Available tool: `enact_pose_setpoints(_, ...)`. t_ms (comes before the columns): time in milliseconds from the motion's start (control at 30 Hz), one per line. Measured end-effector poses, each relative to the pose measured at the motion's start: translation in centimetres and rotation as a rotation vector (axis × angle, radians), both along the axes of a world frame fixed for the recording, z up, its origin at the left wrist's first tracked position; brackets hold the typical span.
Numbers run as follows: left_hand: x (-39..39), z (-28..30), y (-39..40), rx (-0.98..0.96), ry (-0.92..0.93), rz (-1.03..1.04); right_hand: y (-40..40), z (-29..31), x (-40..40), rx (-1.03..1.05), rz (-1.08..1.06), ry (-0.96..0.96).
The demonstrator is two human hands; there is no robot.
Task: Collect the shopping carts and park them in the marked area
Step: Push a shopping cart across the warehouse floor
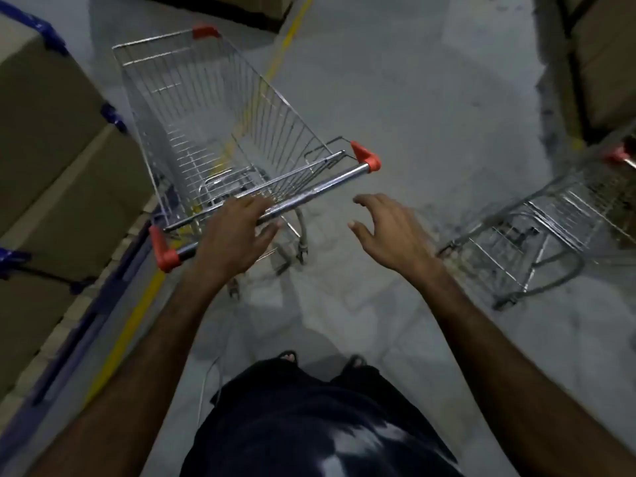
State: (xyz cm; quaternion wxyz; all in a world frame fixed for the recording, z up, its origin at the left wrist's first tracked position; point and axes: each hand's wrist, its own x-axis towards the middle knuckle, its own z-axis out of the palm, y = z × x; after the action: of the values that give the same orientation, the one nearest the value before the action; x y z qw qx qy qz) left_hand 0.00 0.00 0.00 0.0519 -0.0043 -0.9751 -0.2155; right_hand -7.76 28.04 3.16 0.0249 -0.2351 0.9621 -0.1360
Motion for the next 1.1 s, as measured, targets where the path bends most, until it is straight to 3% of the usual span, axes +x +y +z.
enact_pose_setpoints(267, 2.4, -0.2, -1.7, -0.206, -0.337, 0.361, -3.7, -1.4, -9.1, 0.162, 0.409, 0.009)
enact_pose_setpoints(533, 1.8, 0.0, 0.3, -0.312, -0.440, 0.619, -4.7, -2.7, -15.9, 0.375, 0.620, -0.151)
enact_pose_setpoints(800, 3.7, -0.1, 3.5, -0.224, -0.441, 0.660, -3.1, -2.8, -15.1, 0.447, 0.659, -0.189)
enact_pose_setpoints(1100, 11.9, -0.9, 10.7, -0.246, -0.374, 0.771, 0.8, -2.1, -8.5, 0.414, 0.793, -0.041)
